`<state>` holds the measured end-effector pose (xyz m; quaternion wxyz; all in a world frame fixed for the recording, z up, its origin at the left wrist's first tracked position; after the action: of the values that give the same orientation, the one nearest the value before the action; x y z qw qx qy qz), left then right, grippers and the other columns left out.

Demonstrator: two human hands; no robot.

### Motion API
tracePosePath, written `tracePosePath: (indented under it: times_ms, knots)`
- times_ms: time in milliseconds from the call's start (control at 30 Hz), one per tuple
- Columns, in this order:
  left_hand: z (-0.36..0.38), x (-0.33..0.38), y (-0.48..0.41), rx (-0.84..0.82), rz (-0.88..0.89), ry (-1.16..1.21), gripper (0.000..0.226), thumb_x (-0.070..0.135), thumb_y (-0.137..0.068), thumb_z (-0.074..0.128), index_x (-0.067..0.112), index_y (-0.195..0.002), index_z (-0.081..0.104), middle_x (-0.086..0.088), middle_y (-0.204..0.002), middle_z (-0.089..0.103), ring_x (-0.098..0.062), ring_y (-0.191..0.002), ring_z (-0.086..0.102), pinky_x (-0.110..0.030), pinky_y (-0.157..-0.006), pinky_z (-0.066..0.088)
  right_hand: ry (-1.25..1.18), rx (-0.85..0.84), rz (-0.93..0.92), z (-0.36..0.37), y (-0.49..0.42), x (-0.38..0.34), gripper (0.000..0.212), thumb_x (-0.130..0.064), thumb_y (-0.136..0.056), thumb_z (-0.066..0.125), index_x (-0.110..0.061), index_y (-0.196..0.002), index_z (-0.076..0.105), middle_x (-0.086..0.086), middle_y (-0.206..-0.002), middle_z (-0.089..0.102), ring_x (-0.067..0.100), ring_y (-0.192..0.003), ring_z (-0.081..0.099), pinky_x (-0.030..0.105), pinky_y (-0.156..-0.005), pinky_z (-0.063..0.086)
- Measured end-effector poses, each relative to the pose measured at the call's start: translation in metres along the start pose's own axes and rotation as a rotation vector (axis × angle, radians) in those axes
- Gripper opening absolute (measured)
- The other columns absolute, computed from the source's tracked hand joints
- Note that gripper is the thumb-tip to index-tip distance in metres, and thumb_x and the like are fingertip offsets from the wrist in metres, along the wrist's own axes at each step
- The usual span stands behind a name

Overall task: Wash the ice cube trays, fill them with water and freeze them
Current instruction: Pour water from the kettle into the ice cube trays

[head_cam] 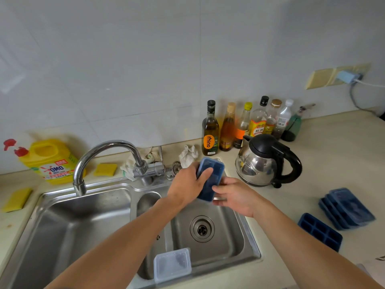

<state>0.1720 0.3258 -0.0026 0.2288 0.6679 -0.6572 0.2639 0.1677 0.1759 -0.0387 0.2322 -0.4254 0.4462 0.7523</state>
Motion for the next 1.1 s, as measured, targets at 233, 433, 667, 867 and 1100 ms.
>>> tracePosePath:
  times_ms: [233,433,667,867,1100]
  knots:
    - [-0.019,0.020,0.004,0.071,0.240,-0.299,0.043,0.073,-0.091,0.028,0.032,-0.096,0.037,0.012,-0.080,0.052,-0.015,-0.067,0.056,-0.030,-0.064,0.046,-0.027,-0.026,-0.028,0.003,-0.011,0.005,0.038,-0.001,-0.094,0.066,-0.006,-0.131,0.058,0.015,-0.127,0.070,0.030,-0.119,0.068,0.039,-0.092,0.054]
    - [-0.020,0.011,-0.004,0.063,0.209,-0.220,0.044,0.071,-0.094,0.031,0.030,-0.100,0.046,0.011,-0.082,0.058,-0.010,-0.065,0.056,-0.026,-0.061,0.048,0.016,0.006,-0.067,0.007,-0.012,-0.001,0.034,-0.005,-0.096,0.066,-0.010,-0.129,0.062,0.010,-0.122,0.073,0.027,-0.118,0.068,0.042,-0.100,0.053]
    - [0.031,-0.030,-0.001,-0.285,-0.447,0.514,0.050,0.060,-0.101,0.041,0.016,-0.115,0.058,-0.008,-0.107,0.068,-0.023,-0.083,0.073,-0.026,-0.052,0.059,0.147,0.214,-0.037,-0.007,-0.008,0.002,0.019,-0.024,-0.099,0.065,-0.011,-0.112,0.069,0.015,-0.104,0.077,0.027,-0.094,0.073,0.035,-0.082,0.059]
    - [0.070,-0.030,0.007,-0.384,-0.580,0.723,0.046,0.058,-0.103,0.040,0.019,-0.110,0.064,-0.012,-0.100,0.075,-0.023,-0.078,0.075,-0.034,-0.064,0.063,0.162,0.351,0.103,-0.038,-0.001,0.021,0.032,-0.026,-0.097,0.065,0.003,-0.108,0.070,0.018,-0.086,0.072,0.024,-0.073,0.068,0.034,-0.068,0.057]
    - [0.102,-0.028,-0.004,-0.284,-0.576,0.675,0.047,0.047,-0.105,0.044,0.006,-0.100,0.065,-0.018,-0.084,0.067,-0.031,-0.076,0.065,-0.049,-0.073,0.057,0.206,0.321,0.156,-0.055,0.011,0.032,0.029,-0.027,-0.098,0.064,-0.001,-0.110,0.070,0.018,-0.098,0.074,0.023,-0.079,0.072,0.031,-0.068,0.060]
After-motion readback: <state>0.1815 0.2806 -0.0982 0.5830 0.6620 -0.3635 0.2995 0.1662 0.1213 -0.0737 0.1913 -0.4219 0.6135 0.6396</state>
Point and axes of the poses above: each hand's wrist, its own y-axis away from the middle knuckle, its own z-axis out of the palm, x = y × z, the point moved 7 cm from there along -y, towards the middle knuckle
